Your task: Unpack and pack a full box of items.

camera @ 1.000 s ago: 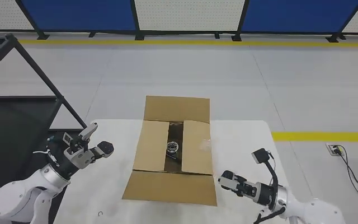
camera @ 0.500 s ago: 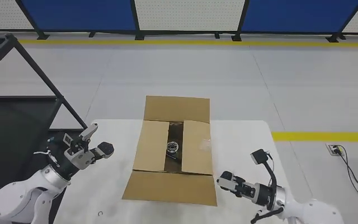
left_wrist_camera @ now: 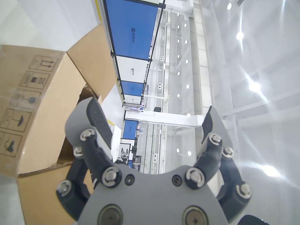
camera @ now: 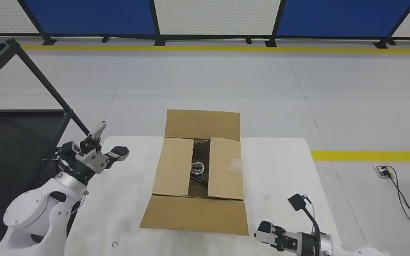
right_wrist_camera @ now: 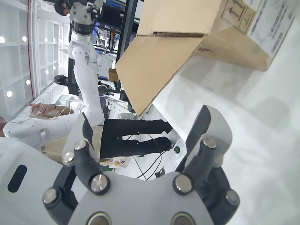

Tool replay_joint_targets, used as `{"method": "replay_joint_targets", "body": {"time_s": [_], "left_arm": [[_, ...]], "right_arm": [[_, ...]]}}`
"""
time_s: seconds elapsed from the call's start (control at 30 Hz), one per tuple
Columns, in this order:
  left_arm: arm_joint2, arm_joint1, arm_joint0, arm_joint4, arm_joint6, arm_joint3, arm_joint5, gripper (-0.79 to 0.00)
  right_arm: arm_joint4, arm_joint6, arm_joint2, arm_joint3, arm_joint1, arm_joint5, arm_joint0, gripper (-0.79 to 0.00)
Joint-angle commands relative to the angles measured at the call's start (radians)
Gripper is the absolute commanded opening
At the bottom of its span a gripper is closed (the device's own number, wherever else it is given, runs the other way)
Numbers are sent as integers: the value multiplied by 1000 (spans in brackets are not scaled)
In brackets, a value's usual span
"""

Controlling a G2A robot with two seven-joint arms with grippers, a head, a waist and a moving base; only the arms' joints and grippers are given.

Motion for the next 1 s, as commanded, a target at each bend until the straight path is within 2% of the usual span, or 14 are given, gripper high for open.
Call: {"method": "replay_joint_targets", "body": {"time_s": [0.0, 0.13, 0.27, 0.53, 0.73, 0.97], "left_arm": [[19, -2, -23, 5, 32, 21, 4, 0], [43, -7, -58, 3, 101, 63, -4, 0], [45, -11, -71, -22, 155, 85, 2, 0], [39, -10, -65, -25, 160, 84, 5, 0], [39, -10, -65, -25, 160, 84, 5, 0], [39, -10, -65, -25, 160, 84, 5, 0]], "right_arm": [[15, 14, -12, 5, 4, -17, -4, 0], [32, 16, -67, 17, 9, -40, 8, 0], [14, -57, -126, 22, 9, -57, 28, 0], [-20, -197, -205, -7, 10, -45, 80, 0], [-18, -289, -230, -26, 12, 15, 139, 0], [-72, -447, -295, -4, 6, 136, 232, 0]]}}
